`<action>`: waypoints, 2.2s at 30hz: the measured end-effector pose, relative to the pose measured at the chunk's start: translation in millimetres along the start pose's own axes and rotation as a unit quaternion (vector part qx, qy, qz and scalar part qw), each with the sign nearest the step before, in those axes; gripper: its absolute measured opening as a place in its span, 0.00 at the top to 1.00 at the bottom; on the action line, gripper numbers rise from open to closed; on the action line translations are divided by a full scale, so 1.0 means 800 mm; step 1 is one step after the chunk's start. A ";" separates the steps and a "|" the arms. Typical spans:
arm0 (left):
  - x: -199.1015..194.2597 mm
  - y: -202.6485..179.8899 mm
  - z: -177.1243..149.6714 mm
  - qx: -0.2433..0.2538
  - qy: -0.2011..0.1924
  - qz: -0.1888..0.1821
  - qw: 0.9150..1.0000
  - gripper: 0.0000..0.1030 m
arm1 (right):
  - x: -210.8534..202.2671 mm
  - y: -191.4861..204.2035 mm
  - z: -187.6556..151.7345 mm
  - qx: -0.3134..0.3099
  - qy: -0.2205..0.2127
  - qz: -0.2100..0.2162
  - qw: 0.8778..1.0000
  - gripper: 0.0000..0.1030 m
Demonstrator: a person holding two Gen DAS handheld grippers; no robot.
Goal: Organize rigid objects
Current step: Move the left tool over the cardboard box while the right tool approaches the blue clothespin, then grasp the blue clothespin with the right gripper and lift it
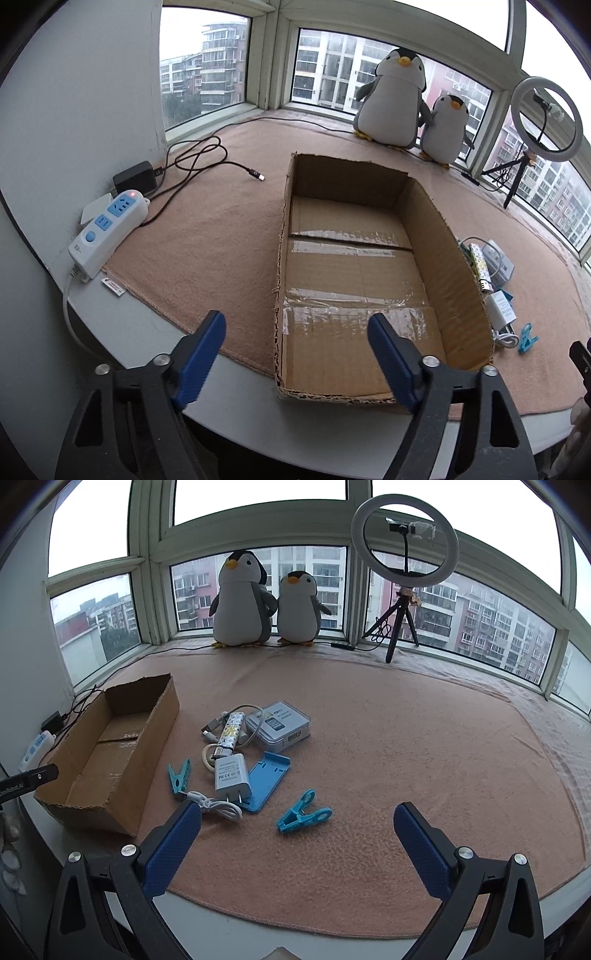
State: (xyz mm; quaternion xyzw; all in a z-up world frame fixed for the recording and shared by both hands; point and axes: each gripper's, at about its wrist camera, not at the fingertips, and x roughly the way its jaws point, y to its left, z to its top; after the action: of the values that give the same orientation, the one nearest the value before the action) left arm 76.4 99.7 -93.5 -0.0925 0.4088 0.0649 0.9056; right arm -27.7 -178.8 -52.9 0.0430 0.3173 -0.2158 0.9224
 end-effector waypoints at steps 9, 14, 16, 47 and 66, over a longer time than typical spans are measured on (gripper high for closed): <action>0.020 0.000 -0.007 0.004 0.017 0.005 1.000 0.36 | 0.004 0.004 -0.004 0.000 0.007 0.004 1.000 0.00; 0.037 0.005 -0.009 -0.005 0.037 -0.001 0.999 0.51 | 0.004 0.003 -0.005 0.001 0.008 0.004 1.000 0.00; 0.042 0.007 -0.010 -0.007 0.040 -0.004 0.999 0.55 | 0.005 0.003 -0.005 0.001 0.009 0.004 1.000 0.00; 0.071 0.004 -0.002 -0.002 0.059 -0.008 0.998 0.66 | 0.106 -0.051 0.006 0.080 0.153 0.055 0.983 0.52; 0.071 0.005 -0.003 -0.004 0.057 -0.013 0.998 0.66 | 0.138 -0.007 0.007 -0.012 0.170 -0.002 0.985 0.67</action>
State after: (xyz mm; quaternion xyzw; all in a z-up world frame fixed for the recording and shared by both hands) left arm 111.2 105.2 -138.4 -0.1045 0.4581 0.0496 0.8814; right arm 50.8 -226.4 -115.1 0.0670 0.4719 -0.2036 0.8552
